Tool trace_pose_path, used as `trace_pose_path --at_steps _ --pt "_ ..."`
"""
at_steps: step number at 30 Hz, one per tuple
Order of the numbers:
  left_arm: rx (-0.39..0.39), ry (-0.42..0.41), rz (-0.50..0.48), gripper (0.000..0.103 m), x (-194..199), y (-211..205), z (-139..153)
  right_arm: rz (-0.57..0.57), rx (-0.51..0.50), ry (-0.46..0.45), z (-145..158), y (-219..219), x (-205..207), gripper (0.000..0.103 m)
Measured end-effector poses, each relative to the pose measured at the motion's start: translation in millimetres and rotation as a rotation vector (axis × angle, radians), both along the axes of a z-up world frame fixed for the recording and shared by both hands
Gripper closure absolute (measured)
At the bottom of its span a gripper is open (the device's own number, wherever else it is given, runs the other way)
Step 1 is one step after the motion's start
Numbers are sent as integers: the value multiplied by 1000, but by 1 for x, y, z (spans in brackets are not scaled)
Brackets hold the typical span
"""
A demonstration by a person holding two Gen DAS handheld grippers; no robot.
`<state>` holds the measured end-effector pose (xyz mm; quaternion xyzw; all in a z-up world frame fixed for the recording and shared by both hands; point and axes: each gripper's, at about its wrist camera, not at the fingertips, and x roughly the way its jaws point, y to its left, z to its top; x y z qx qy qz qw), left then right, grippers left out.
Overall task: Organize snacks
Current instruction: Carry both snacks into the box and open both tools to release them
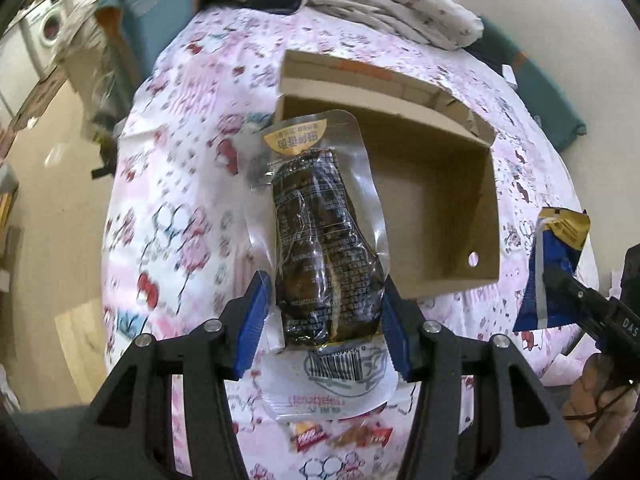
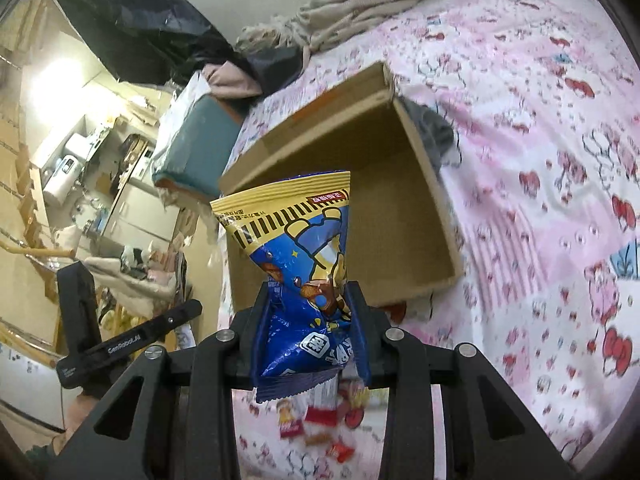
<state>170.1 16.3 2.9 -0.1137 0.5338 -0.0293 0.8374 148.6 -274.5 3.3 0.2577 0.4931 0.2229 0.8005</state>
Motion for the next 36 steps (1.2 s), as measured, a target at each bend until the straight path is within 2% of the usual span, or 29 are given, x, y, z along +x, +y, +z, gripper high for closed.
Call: trace_pose_path --at_steps 5,16,25,36 --pt "-5 0 -42 54 32 -12 -12 -13 -11 -30 -4 1 22 67" --pt "93 -33 -115 54 67 -42 -43 -6 -111 -12 -32 13 63 67" --pt "131 -66 -142 54 76 -50 -62 -4 -172 31 -60 20 67 67" --pt "146 -74 -139 53 80 -49 -64 -19 -207 71 -72 19 69 65"
